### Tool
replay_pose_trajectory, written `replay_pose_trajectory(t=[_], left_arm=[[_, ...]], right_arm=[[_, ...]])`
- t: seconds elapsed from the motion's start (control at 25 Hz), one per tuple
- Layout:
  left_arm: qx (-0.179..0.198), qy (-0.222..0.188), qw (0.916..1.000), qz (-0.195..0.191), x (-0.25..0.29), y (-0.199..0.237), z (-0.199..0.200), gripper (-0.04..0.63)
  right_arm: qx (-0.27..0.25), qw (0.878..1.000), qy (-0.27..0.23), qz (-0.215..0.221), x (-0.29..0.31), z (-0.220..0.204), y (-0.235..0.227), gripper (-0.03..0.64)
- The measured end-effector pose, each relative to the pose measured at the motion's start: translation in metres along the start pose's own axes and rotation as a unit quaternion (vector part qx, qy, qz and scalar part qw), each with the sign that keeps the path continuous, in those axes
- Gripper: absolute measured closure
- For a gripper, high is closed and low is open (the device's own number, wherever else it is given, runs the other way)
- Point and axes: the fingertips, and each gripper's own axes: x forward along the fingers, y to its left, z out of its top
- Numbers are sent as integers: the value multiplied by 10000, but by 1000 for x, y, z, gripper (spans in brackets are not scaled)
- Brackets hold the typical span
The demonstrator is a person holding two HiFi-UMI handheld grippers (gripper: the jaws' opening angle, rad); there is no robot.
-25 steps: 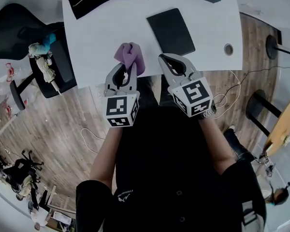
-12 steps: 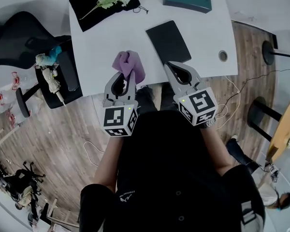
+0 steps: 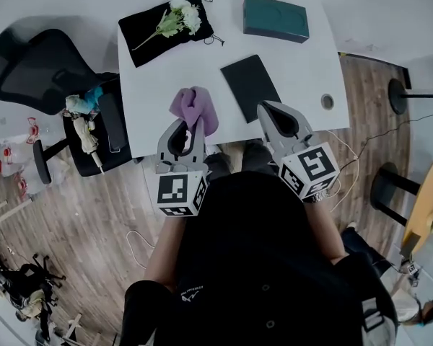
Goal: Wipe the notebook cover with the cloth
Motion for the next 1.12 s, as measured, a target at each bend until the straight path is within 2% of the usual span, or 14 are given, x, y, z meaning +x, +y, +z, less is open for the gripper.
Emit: replay_pose_trajectory(t=[0.32, 0.52, 0.92, 1.12], left_arm=[[194, -343, 9992, 112, -11, 0, 36, 534], [291, -652, 9972, 217, -22, 4, 63, 534], [595, -1390, 9881, 290, -34, 13, 145, 534], [719, -1591, 9842, 288, -39, 18, 169, 534]], right_arm=[[-377, 9985, -385, 92, -12, 43, -2, 614], [-428, 9966, -698, 37, -20, 74, -5, 614], [-923, 9900, -1067, 70, -26, 135, -8, 614], [-1098, 9861, -1238, 151, -25, 159, 1, 614]])
